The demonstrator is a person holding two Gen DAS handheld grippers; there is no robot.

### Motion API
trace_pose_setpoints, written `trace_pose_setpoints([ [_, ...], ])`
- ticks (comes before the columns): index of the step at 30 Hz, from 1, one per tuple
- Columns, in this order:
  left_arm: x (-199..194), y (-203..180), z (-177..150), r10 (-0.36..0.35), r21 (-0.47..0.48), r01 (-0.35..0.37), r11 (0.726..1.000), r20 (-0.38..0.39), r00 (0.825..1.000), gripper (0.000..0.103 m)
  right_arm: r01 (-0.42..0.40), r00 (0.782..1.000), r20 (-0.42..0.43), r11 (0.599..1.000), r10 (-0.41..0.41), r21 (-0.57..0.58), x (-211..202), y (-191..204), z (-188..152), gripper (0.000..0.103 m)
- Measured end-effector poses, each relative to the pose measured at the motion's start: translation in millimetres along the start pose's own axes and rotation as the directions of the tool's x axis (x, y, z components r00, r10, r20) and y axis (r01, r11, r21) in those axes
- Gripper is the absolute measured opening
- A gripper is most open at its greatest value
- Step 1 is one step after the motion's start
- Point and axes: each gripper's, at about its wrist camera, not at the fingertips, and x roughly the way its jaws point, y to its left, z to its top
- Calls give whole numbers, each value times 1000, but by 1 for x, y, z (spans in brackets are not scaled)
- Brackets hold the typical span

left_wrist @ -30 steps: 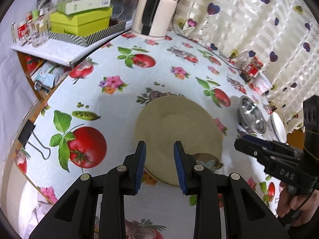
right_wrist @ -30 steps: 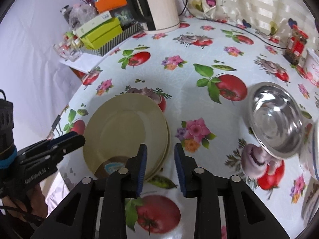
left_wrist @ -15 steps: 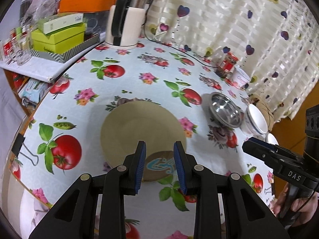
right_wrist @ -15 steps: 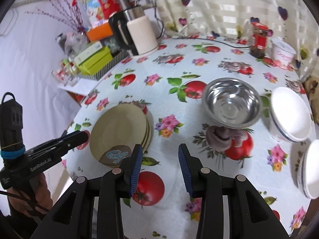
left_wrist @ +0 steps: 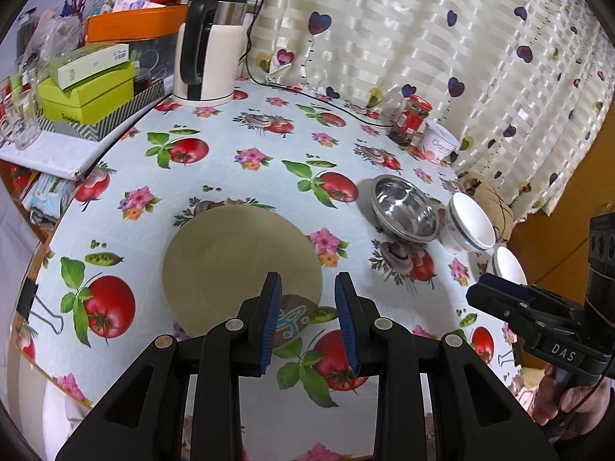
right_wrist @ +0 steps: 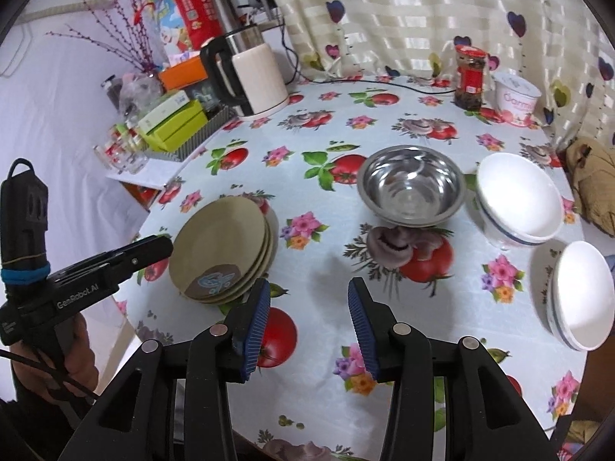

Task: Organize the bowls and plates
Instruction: 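Move the right tool toward the rim of the stainless steel bowl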

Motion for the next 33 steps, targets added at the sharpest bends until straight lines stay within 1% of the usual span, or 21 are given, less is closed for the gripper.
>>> trace_pose_setpoints([
  [12, 18, -17, 11, -8, 37, 9, 999, -39, 999, 30, 61, 998, 28, 998, -61, 28, -8, -13, 7, 42],
  [28, 52, -50, 31, -48, 83, 56, 995, -96, 994, 30, 72, 997, 12, 993, -74, 95, 7, -46, 13, 42],
  [33, 63, -57, 38, -59, 78, 68, 995, -120, 991, 30, 71, 997, 8, 991, -73, 113, 12, -57, 15, 42],
])
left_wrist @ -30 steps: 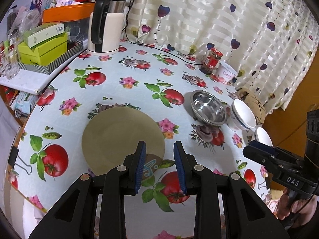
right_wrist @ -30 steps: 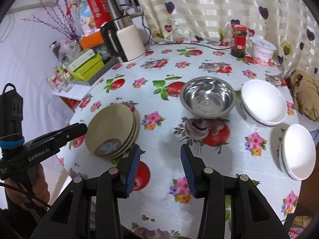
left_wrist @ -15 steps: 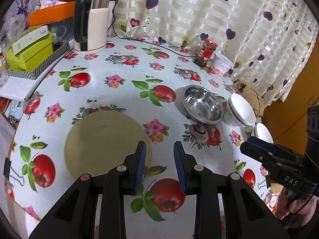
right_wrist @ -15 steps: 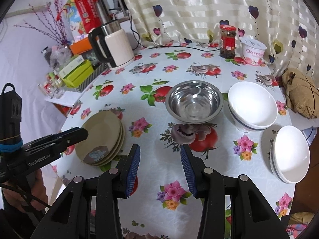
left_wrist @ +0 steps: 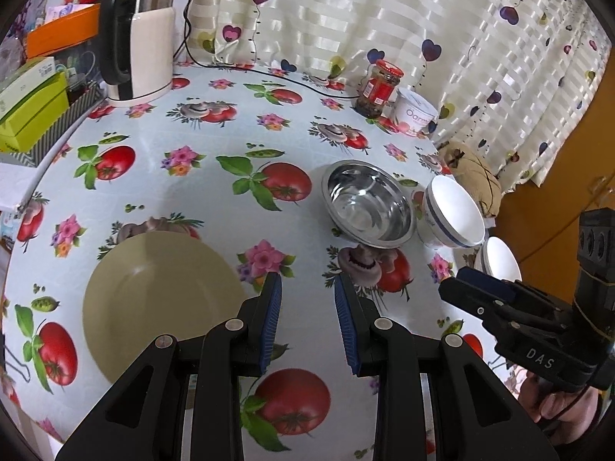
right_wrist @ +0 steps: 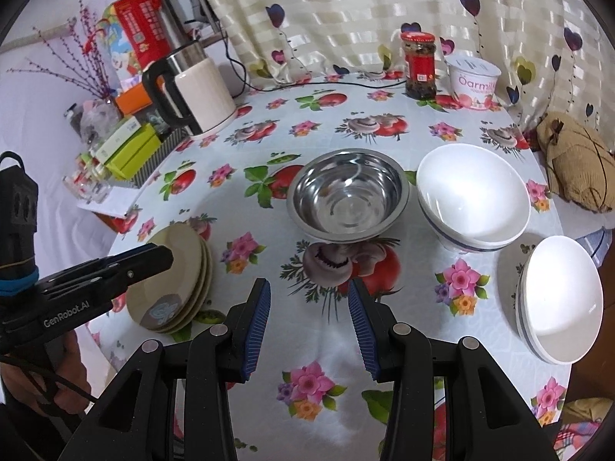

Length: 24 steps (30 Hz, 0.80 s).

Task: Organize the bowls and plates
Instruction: 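Move the right tool toward the rim of the stainless steel bowl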

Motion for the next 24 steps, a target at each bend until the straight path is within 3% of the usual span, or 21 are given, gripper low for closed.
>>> trace_pose_setpoints([
  [7, 18, -3, 16, -11, -12, 11, 1000, -17, 1000, 30, -11, 1000, -5, 999, 11, 32, 11, -12, 7, 41],
  [15, 48, -6, 36, -13, -22, 12, 1000, -40, 999, 30, -13, 1000, -9, 995, 14, 101, 30, -29, 16, 29],
  [24, 86, -6, 55, -39, -65, 35, 997, -63, 997, 30, -1, 1000, -21, 984, 5, 178, 53, -48, 26, 29],
])
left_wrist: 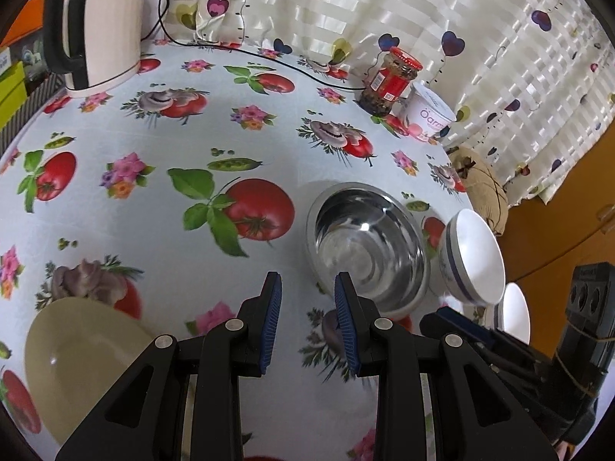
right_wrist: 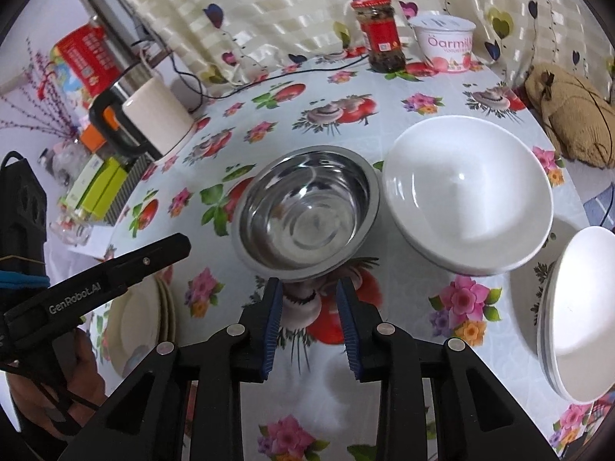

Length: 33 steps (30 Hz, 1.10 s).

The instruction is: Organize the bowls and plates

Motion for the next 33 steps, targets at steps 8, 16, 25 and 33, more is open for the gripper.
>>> trace_pose_setpoints([
  [8, 25, -4, 6, -1, -19, 0, 1000, -34, 999, 30, 1, 1000, 2, 999, -1, 53, 14, -12, 12, 29],
  [16, 41, -5, 5, 2, -26, -3, 1000, -62, 998, 30, 6, 1000, -10, 996, -5, 87, 28, -23, 18, 28],
  [25, 51, -5, 4, -19, -32, 16, 999, -93, 995, 26, -1, 1000, -8, 995, 2, 96, 33, -28, 22, 22],
  [33, 46, -7, -7, -25, -12, 24, 1000, -114, 993, 23, -1, 1000, -12, 996, 3, 90, 31, -27, 20, 21],
])
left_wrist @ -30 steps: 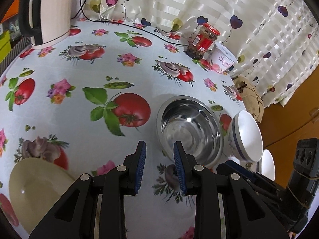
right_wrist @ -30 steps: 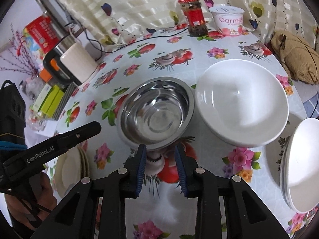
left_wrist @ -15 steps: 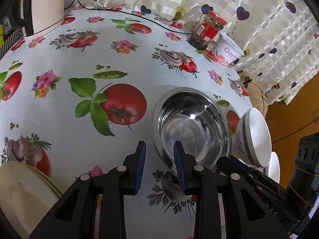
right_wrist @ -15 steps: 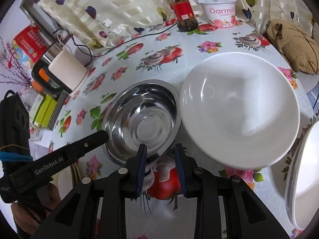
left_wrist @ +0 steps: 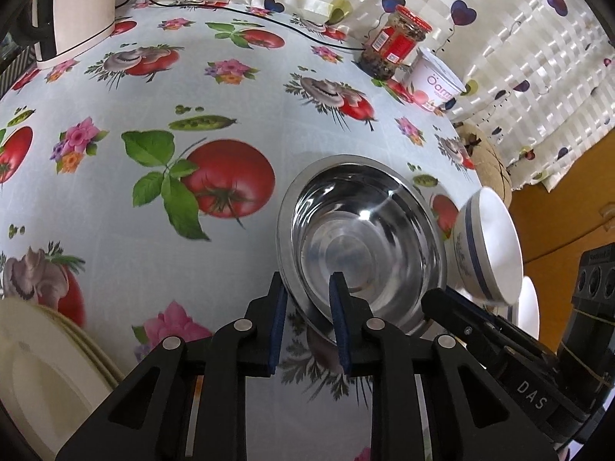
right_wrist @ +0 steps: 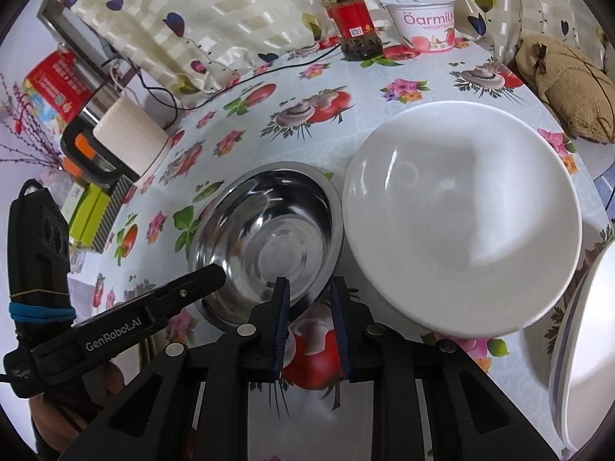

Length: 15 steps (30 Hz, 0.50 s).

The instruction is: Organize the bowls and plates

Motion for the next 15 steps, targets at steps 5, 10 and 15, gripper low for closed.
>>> trace_pose_setpoints([
  [5, -7, -2, -17, 5, 20, -4, 1000, -17, 1000, 23, 6, 1000, -12, 1000, -6, -12, -8, 3, -14, 21],
  [10, -16, -4, -40, 2, 41, 0, 999, -39, 999, 23, 16, 999, -33, 999, -17, -29, -17, 7, -35, 21],
  [15, -26, -6, -63, 4, 67, 0, 998, -53, 999, 23, 25, 998, -48, 999, -28, -43, -29, 12, -55, 21],
])
